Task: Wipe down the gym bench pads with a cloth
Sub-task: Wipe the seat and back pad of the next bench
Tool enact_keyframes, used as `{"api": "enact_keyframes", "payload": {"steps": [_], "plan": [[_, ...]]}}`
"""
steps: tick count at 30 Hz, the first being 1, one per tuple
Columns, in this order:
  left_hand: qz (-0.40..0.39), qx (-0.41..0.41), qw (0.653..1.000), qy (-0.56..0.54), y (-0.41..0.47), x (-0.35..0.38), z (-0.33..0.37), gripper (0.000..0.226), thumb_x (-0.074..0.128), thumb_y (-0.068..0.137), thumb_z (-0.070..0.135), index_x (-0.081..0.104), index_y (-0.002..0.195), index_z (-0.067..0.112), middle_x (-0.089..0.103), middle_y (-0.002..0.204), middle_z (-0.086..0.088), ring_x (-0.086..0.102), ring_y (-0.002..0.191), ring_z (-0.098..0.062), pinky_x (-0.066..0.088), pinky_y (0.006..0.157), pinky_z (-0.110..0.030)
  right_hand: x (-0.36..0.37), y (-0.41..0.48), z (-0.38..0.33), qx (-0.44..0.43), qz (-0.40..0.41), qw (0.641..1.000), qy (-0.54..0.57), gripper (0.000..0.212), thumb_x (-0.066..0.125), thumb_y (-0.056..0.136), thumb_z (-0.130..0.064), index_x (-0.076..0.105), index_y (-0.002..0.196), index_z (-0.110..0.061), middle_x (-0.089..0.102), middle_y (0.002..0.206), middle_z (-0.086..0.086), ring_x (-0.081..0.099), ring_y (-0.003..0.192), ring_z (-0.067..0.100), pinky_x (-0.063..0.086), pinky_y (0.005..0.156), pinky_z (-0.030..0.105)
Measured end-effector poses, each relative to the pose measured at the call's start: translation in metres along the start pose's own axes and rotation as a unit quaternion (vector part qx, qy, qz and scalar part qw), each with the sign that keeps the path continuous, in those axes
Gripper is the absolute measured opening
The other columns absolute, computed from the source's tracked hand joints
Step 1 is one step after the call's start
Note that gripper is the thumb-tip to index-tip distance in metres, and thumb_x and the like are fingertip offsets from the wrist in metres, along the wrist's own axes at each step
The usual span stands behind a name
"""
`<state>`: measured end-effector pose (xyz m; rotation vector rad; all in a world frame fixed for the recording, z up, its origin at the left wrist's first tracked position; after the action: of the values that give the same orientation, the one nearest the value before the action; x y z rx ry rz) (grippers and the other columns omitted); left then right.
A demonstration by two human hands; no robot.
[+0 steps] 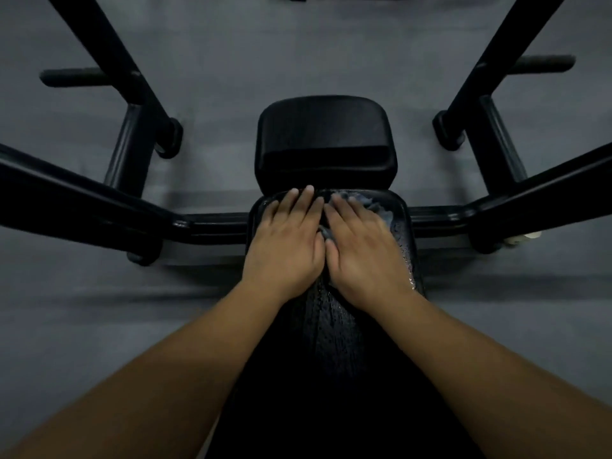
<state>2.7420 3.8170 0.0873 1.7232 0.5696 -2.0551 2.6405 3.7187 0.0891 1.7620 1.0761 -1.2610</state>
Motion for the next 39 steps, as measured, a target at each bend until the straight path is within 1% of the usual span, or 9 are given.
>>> {"api": "enact_keyframes", "payload": {"steps": [8,10,14,17,19,22,24,35,39], "plan": [[-0.085,0.005,0.996,-0.019,-0.029,-0.017,0.009,0.07,0.028,0.09,0.038,0.042,0.15,0.005,0.034,0.159,-0.015,0.031,0.147,-0.032,0.031,0.118,-0.047,-0.02,-0.027,-0.012,-0.003,-0.16,0.985,0.059,0.068,0.018,0.095,-0.042,0.029,0.155,-0.013,0.022,0.163,0.003,0.016,0.152,0.02,0.012,0.124,0.039],[-0.116,0.012,0.993,-0.015,-0.046,-0.016,0.012,0.071,0.028,0.089,0.038,0.039,0.151,0.006,0.026,0.162,-0.013,0.029,0.148,-0.031,0.031,0.118,-0.045,-0.025,-0.038,-0.009,-0.008,-0.184,0.98,0.08,0.073,0.021,0.093,-0.046,0.021,0.157,-0.01,0.01,0.163,0.001,0.009,0.152,0.018,0.004,0.125,0.032],[-0.135,0.037,0.99,-0.004,-0.058,-0.032,0.011,0.068,0.026,0.093,0.039,0.031,0.155,0.013,0.002,0.16,0.0,0.021,0.152,-0.026,0.027,0.12,-0.043,-0.035,-0.041,-0.004,-0.005,-0.183,0.982,0.047,0.08,0.033,0.087,-0.046,0.028,0.153,-0.002,0.005,0.157,0.006,0.028,0.148,0.028,0.005,0.123,0.031],[-0.07,0.019,0.997,0.006,-0.031,-0.04,0.001,0.066,0.039,0.083,0.042,0.058,0.138,0.011,0.041,0.153,-0.007,0.054,0.131,-0.029,0.048,0.104,-0.042,-0.04,-0.018,-0.002,0.004,-0.183,0.983,0.033,0.07,0.024,0.099,-0.043,0.006,0.159,-0.011,-0.018,0.157,-0.001,-0.001,0.153,0.022,-0.006,0.118,0.028],[-0.071,-0.033,0.997,-0.005,-0.029,-0.041,-0.004,0.067,0.038,0.084,0.042,0.056,0.139,0.008,0.048,0.15,-0.013,0.053,0.132,-0.032,0.047,0.104,-0.042,-0.037,-0.007,-0.003,0.008,-0.162,0.987,0.017,0.062,0.029,0.105,-0.032,0.005,0.159,-0.011,-0.009,0.165,0.005,-0.001,0.153,0.021,-0.01,0.112,0.023],[-0.09,-0.044,0.995,-0.021,-0.053,-0.034,0.006,0.067,0.035,0.1,0.04,0.019,0.158,0.012,0.009,0.167,-0.007,0.013,0.153,-0.024,0.018,0.123,-0.038,-0.034,-0.023,-0.013,0.038,-0.149,0.988,0.029,0.064,0.037,0.104,-0.032,0.011,0.159,-0.012,0.001,0.167,0.009,0.002,0.153,0.024,-0.001,0.121,0.033],[-0.071,-0.047,0.996,-0.018,-0.064,-0.037,0.011,0.068,0.035,0.103,0.041,0.008,0.16,0.016,-0.002,0.168,-0.003,0.001,0.154,-0.02,0.01,0.124,-0.036,-0.033,-0.04,-0.014,0.05,-0.135,0.99,-0.003,0.066,0.036,0.103,-0.042,0.01,0.159,-0.02,0.0,0.167,0.008,-0.001,0.153,0.024,0.002,0.122,0.04],[-0.063,-0.044,0.997,-0.009,-0.031,-0.027,0.005,0.067,0.032,0.103,0.046,0.012,0.16,0.016,0.004,0.168,-0.004,0.005,0.154,-0.021,0.009,0.125,-0.038,-0.021,-0.023,-0.011,0.071,-0.126,0.989,-0.012,0.058,0.029,0.104,-0.036,0.015,0.159,-0.023,0.005,0.167,0.004,0.001,0.153,0.021,0.004,0.123,0.04],[-0.046,-0.023,0.999,0.008,-0.002,-0.016,-0.002,0.069,0.019,0.097,0.048,0.024,0.158,0.016,0.016,0.166,-0.005,0.013,0.153,-0.022,0.009,0.124,-0.04,-0.01,-0.002,-0.009,0.081,-0.077,0.994,-0.014,0.062,0.032,0.094,-0.043,0.042,0.15,-0.017,0.032,0.16,0.01,0.028,0.148,0.027,0.028,0.117,0.049]]}}
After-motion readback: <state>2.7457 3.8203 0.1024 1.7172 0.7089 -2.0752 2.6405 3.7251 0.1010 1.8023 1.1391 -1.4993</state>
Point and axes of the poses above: each hand's wrist, its own y-axis towards the middle knuckle, its own x-axis out of the palm, z = x × y, the point moved 2 cm from there along y, towards the middle knuckle
